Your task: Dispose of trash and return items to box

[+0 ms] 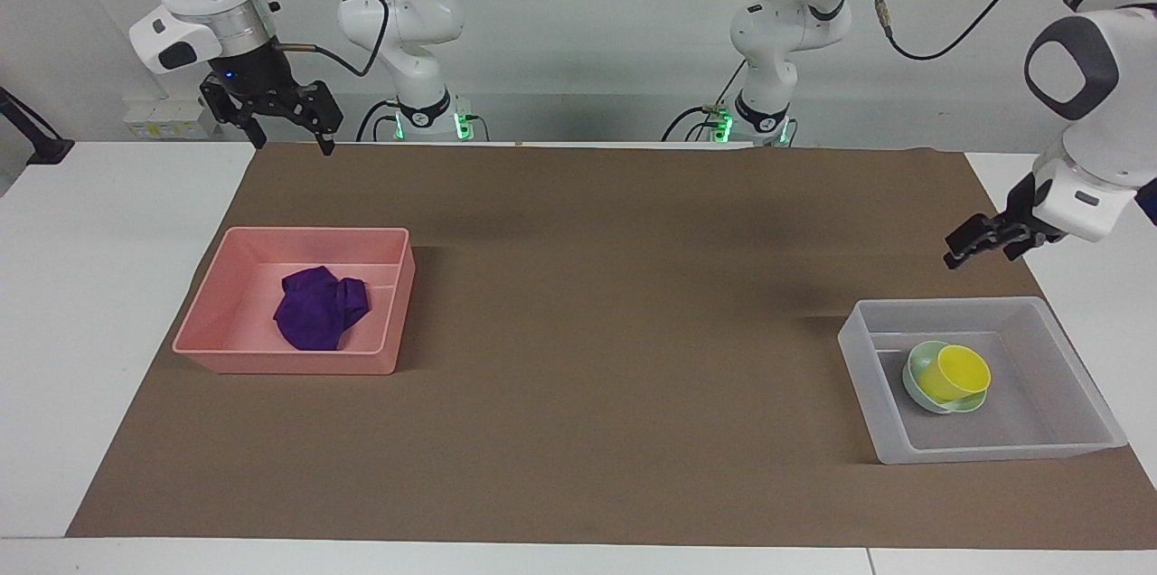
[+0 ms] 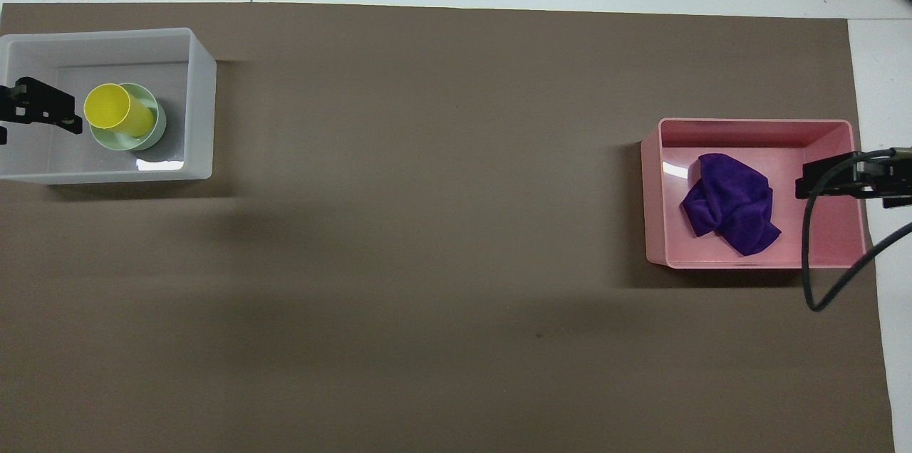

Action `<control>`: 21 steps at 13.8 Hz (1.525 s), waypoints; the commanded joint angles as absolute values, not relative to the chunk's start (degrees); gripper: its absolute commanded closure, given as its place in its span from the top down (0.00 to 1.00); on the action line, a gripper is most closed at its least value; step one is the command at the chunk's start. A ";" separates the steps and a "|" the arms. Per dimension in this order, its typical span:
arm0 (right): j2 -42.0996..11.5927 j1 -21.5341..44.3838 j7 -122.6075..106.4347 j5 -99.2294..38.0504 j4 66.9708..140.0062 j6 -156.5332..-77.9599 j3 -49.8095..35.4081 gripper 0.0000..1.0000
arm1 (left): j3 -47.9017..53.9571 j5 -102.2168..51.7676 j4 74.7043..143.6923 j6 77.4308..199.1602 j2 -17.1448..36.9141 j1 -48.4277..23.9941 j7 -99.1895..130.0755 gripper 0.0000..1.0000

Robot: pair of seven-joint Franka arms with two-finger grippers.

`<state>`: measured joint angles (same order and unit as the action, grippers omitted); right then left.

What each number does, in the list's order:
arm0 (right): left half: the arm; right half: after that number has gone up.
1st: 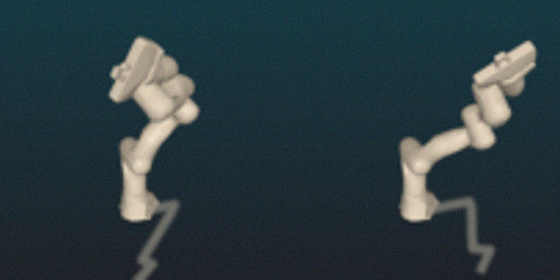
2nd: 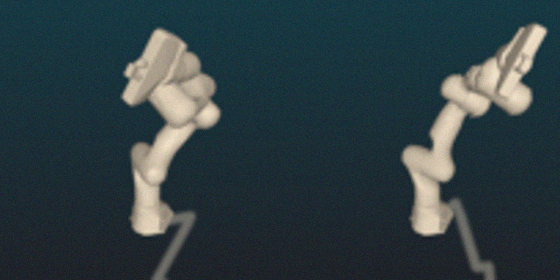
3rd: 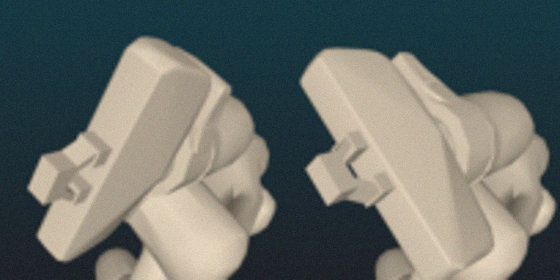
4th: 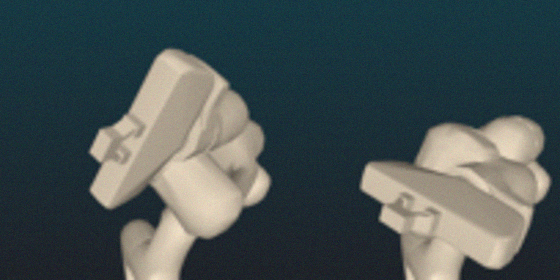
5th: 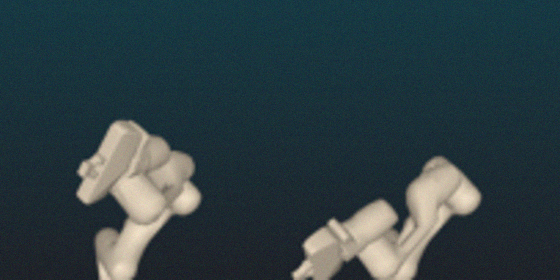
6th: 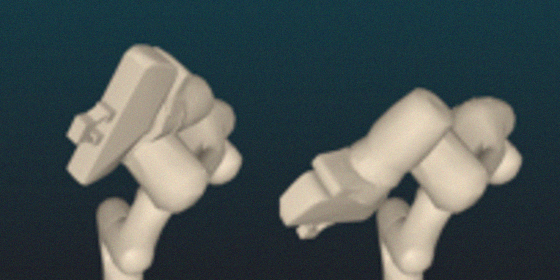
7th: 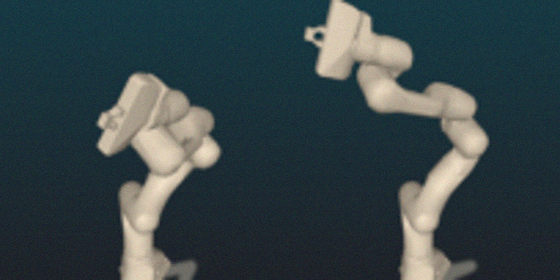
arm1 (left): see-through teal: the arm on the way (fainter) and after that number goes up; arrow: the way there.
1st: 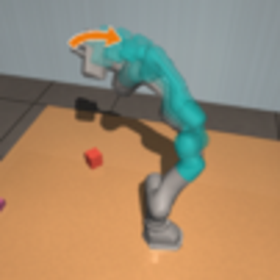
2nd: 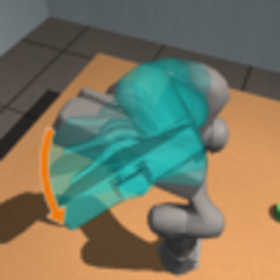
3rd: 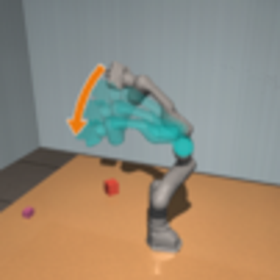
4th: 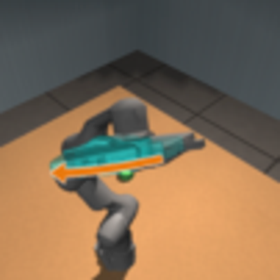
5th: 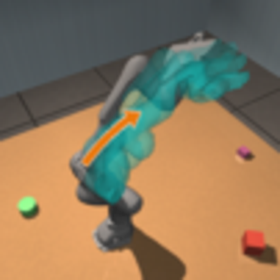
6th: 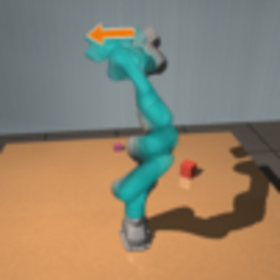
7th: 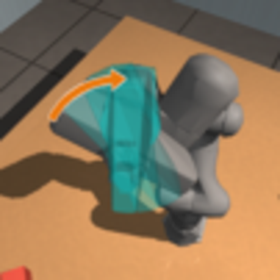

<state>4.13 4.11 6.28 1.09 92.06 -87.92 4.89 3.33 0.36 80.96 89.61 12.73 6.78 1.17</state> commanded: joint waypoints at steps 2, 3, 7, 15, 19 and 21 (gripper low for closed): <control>4.48 3.69 5.45 1.05 92.90 -89.03 4.48 1.00 | 2.90 1.50 87.07 82.79 5.38 2.92 4.74 1.00; 4.48 3.69 5.45 1.05 92.90 -89.03 4.40 1.00 | 2.99 1.49 89.27 84.27 4.06 2.38 4.75 1.00; 4.48 3.69 5.19 1.05 92.99 -89.03 4.39 1.00 | 3.08 -1.04 103.09 96.76 -3.25 2.11 5.45 1.00; 4.57 3.69 5.01 1.05 92.99 -89.03 4.39 1.00 | 2.90 -1.49 95.98 89.22 -1.58 2.11 3.87 1.00; 4.57 3.69 5.01 0.97 92.99 -89.12 4.39 1.00 | 2.99 -0.97 94.58 88.16 -1.41 2.20 3.69 1.00; 4.57 3.69 4.92 0.97 92.99 -89.12 4.39 1.00 | 3.07 -0.01 94.22 87.98 -1.41 2.02 4.13 1.00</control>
<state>4.11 4.13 6.28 1.09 92.13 -87.92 4.76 3.34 -1.28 96.14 89.83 -2.14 2.58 4.33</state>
